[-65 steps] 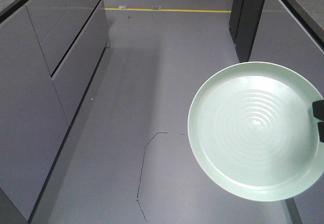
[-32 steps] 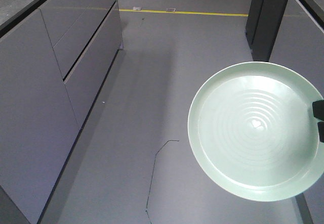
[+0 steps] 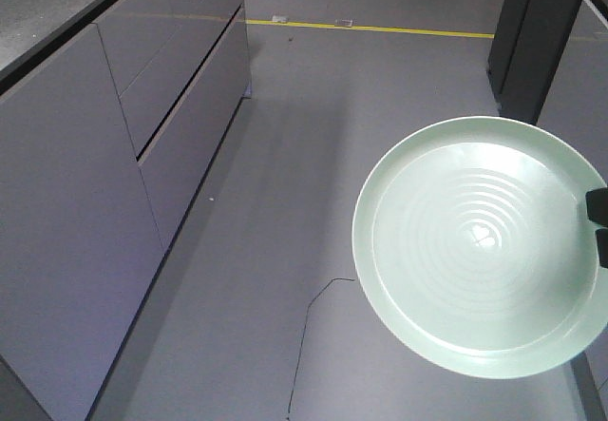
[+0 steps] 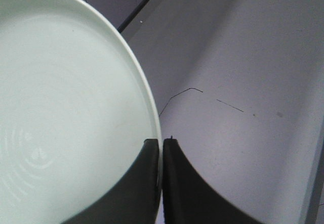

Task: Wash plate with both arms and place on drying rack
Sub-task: 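Drive along the aisle carrying the plate in the right gripper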

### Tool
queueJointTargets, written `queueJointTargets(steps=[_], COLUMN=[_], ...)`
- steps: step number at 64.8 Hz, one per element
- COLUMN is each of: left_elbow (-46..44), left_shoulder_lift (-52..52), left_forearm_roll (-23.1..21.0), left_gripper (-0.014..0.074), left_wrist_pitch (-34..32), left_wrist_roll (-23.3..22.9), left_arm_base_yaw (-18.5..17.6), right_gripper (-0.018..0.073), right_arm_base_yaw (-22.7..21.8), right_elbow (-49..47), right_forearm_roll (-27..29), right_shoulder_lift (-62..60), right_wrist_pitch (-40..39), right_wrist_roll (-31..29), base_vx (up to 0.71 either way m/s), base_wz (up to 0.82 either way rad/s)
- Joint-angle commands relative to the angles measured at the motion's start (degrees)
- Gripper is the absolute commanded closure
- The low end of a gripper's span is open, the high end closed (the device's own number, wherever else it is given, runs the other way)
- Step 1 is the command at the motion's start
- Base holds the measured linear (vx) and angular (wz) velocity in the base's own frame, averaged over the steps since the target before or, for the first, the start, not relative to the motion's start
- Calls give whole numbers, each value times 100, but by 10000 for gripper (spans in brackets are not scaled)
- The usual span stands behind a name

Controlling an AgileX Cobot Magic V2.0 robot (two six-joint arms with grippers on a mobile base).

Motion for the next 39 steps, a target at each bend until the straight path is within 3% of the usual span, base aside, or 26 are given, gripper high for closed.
queueJointTargets(steps=[1, 39], left_elbow=[124, 124], left_shoulder_lift=[-86, -86], left_forearm_roll=[-49, -49], left_gripper=[602, 602], left_wrist_pitch=[-389, -389], left_wrist_roll=[-15, -15], left_arm_base_yaw=[-43, -43], right_gripper=[566, 566], right_arm_base_yaw=[-31, -31], right_elbow=[-161, -161], right_forearm_roll=[68, 68], right_shoulder_lift=[-35, -35], right_wrist_pitch=[-363, -363], right_wrist_roll=[-3, -3], base_vx=[14, 17], base_wz=[5, 1])
